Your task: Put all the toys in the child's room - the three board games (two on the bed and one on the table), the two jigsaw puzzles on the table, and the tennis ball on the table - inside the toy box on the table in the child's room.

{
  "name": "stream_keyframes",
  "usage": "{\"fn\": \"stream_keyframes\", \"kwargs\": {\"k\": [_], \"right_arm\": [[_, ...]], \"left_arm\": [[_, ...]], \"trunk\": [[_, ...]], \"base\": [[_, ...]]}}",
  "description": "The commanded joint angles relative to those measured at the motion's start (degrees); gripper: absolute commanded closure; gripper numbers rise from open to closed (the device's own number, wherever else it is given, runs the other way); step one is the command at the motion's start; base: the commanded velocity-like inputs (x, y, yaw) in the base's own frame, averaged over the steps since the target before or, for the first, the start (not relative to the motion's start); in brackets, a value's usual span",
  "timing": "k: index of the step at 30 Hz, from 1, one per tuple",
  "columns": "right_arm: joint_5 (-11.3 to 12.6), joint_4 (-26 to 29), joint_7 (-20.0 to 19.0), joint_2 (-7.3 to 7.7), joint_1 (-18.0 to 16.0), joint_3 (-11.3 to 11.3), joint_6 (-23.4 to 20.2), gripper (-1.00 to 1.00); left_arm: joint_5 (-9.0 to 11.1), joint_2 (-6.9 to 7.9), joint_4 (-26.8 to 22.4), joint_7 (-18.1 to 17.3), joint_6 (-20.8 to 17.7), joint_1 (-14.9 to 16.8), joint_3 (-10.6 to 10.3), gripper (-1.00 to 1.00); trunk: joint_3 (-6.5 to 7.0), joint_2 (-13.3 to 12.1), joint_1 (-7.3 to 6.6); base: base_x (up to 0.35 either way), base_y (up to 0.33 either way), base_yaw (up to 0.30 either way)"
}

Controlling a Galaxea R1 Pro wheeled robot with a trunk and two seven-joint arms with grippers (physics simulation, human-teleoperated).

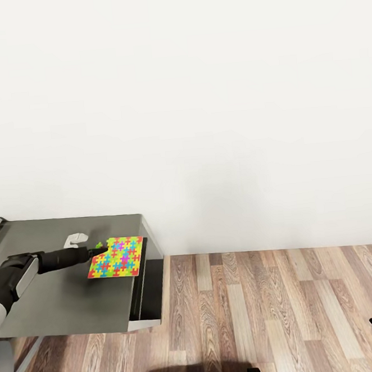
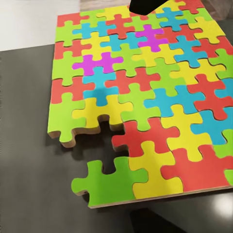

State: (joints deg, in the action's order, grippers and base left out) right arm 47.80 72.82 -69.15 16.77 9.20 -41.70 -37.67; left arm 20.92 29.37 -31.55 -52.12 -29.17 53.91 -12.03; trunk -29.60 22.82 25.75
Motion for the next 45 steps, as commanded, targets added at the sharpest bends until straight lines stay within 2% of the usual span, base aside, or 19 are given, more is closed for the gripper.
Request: {"fn": "stream_keyframes", "kwargs": {"k": [1,21,29,40,45], "right_arm": [[0.4,0.0,0.1,0.02,0.0,0.0,-0.5,-1.00],[0.4,0.0,0.1,0.02,0.0,0.0,-0.5,-1.00],[0.4,0.0,0.1,0.02,0.0,0.0,-0.5,-1.00],[0.4,0.0,0.1,0.02,0.0,0.0,-0.5,-1.00],[0.4,0.0,0.1,0.02,0.0,0.0,-0.5,-1.00]], "left_arm": [[0.6,0.07,0.0,0.1,-0.5,0.1,-0.3,-1.00],[0.8,0.07,-0.1,0.0,-0.5,0.1,-0.3,-1.00],[0.5,0.00,-0.1,-2.9,-0.5,0.1,-0.2,-1.00],[0.5,0.00,-0.1,-3.4,-0.5,0.1,-0.1,-1.00],[0.7,1.02,0.1,-3.6,-0.5,0.1,0.3,-1.00]], "trunk": [[-0.08,0.1,0.04],[-0.08,0.1,0.04],[-0.08,0.1,0.04],[-0.08,0.1,0.04],[-0.08,0.1,0.04]], "base": [[0.000,0.000,0.000],[0.000,0.000,0.000],[0.000,0.000,0.000],[0.000,0.000,0.000],[0.000,0.000,0.000]]}}
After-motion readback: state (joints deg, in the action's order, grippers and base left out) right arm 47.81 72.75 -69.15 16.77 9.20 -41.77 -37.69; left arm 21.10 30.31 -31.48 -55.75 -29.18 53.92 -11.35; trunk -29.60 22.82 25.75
